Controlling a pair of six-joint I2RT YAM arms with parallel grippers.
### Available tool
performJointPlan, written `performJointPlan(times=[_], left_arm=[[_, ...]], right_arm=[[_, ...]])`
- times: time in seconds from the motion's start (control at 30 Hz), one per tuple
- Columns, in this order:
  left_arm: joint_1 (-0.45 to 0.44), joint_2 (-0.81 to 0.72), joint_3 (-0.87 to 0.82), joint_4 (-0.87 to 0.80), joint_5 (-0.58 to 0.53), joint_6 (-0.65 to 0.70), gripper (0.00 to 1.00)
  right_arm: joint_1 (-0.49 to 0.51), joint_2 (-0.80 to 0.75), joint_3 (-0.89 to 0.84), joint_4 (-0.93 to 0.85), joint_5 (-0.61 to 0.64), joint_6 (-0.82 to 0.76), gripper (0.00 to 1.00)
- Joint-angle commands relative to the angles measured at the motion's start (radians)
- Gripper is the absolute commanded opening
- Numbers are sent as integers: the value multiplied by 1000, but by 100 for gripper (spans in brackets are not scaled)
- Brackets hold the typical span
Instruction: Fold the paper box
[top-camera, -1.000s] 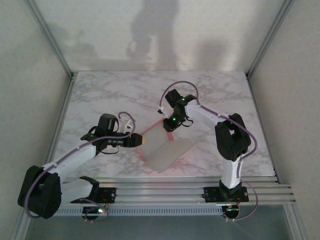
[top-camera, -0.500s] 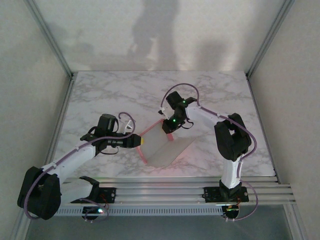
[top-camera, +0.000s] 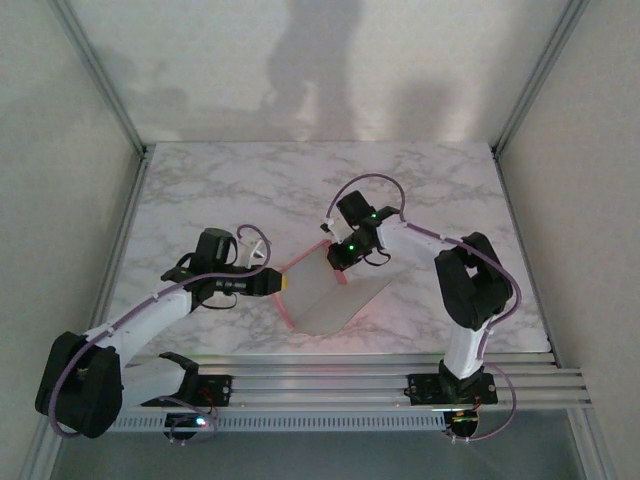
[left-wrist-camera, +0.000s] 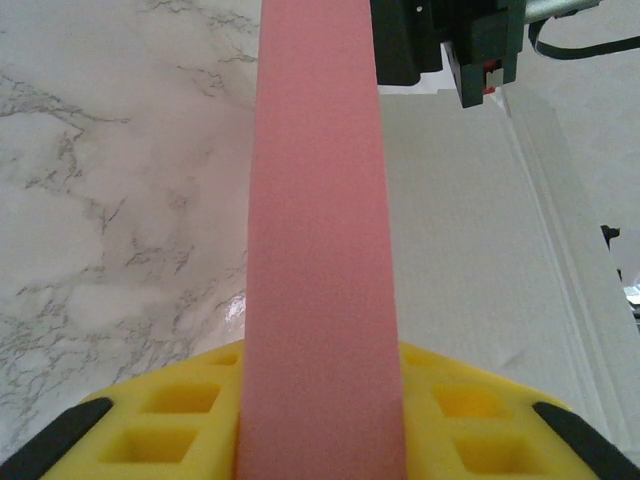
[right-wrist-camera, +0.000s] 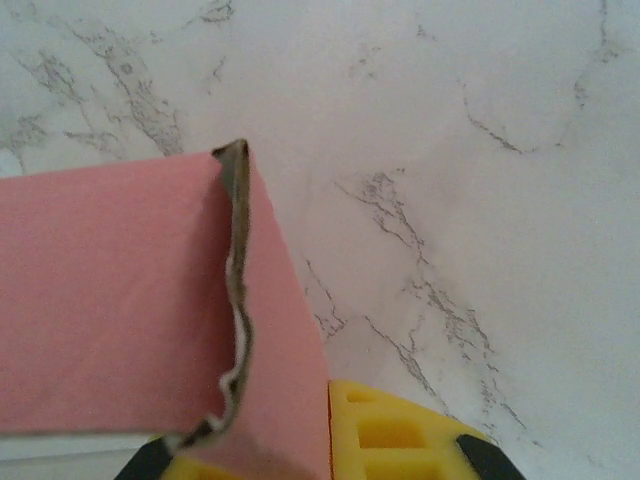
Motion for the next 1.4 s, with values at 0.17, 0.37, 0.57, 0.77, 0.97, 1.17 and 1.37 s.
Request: performJointPlan(times=[0.17, 0.37, 0.57, 0.77, 0.97, 1.17, 1.37], left_arm=[[-15, -4, -7, 45, 82, -7, 25], [-20, 1, -6, 41, 73, -4, 25], [-20, 8, -4, 33, 55, -1, 26], [-20, 8, -1, 28, 48, 0, 26], [-20, 11, -1, 31, 49, -3, 26], [-20, 12, -1, 30, 51, -4, 26], [-20, 14, 2, 37, 42, -15, 28]], right_arm=[[-2, -8, -53, 120, 172, 101, 4], [-3, -16, -58, 138, 133, 118, 12], [-7, -24, -53, 87, 74, 96, 21], [-7, 0, -51, 45, 63, 80, 21], [-4, 8, -58, 58, 154, 95, 11], [0, 11, -58, 95, 275, 138, 5], [-14, -50, -51, 102, 141, 165, 21]])
